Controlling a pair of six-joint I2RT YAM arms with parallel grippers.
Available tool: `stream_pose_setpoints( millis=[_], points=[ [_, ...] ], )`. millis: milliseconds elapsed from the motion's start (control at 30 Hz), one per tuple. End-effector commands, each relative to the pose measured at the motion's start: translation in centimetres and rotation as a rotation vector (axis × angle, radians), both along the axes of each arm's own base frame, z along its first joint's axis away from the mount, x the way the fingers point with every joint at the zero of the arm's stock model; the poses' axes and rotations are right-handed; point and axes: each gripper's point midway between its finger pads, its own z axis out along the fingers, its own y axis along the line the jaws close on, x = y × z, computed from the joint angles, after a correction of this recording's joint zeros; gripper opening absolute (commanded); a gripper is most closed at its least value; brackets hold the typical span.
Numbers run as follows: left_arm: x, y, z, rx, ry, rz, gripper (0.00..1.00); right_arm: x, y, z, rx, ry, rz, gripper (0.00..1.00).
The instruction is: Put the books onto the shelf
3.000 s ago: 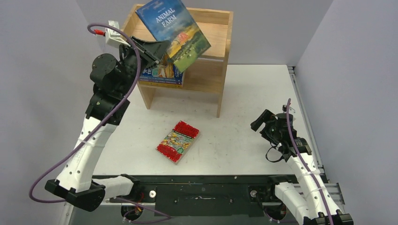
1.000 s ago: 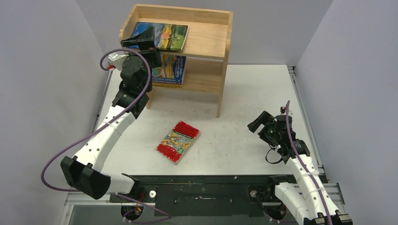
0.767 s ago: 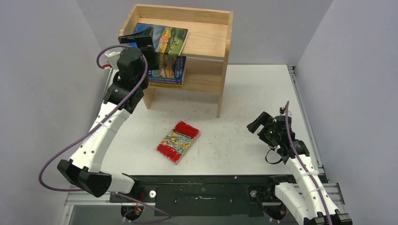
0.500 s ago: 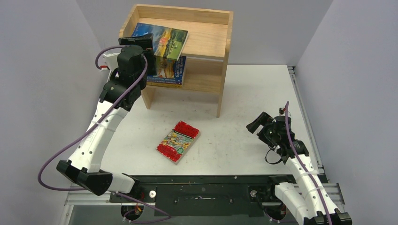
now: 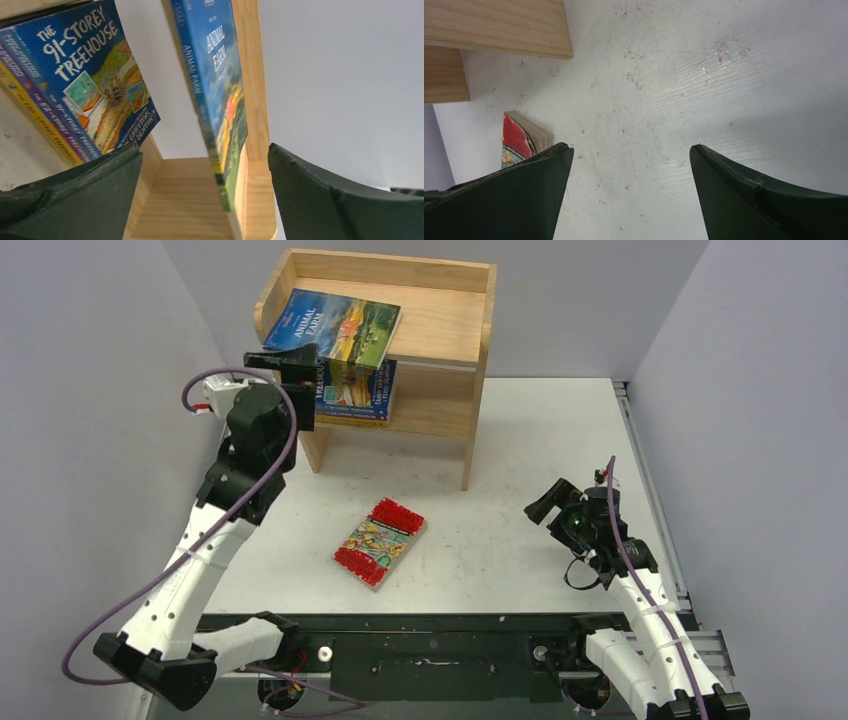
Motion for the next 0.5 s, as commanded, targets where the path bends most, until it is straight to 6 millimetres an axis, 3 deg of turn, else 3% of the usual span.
stream_pose_setpoints(
  millis=[0, 167, 300, 467],
  points=[
    [-2.1, 0.7, 4.4, 0.019, -0.314, -0.043, 0.96, 0.9, 0.1, 0.8, 0.009, -0.049, -0.004, 0.9],
    [-1.1, 0.4, 3.9, 0.014, -0.303, -0.104, 0.99, 0.9, 0.3, 0.7, 0.015, -0.048, 0.003, 0.9],
    [-0.3, -0.8, 3.6, -0.01, -0.333, -0.157, 0.82, 0.9, 0.3, 0.8, 0.017, -0.052, 0.003, 0.9],
    [0.7, -1.9, 3.1, -0.029, -0.33, -0.196, 0.7, 0.8, 0.1, 0.8, 0.014, -0.048, -0.002, 0.9]
  ],
)
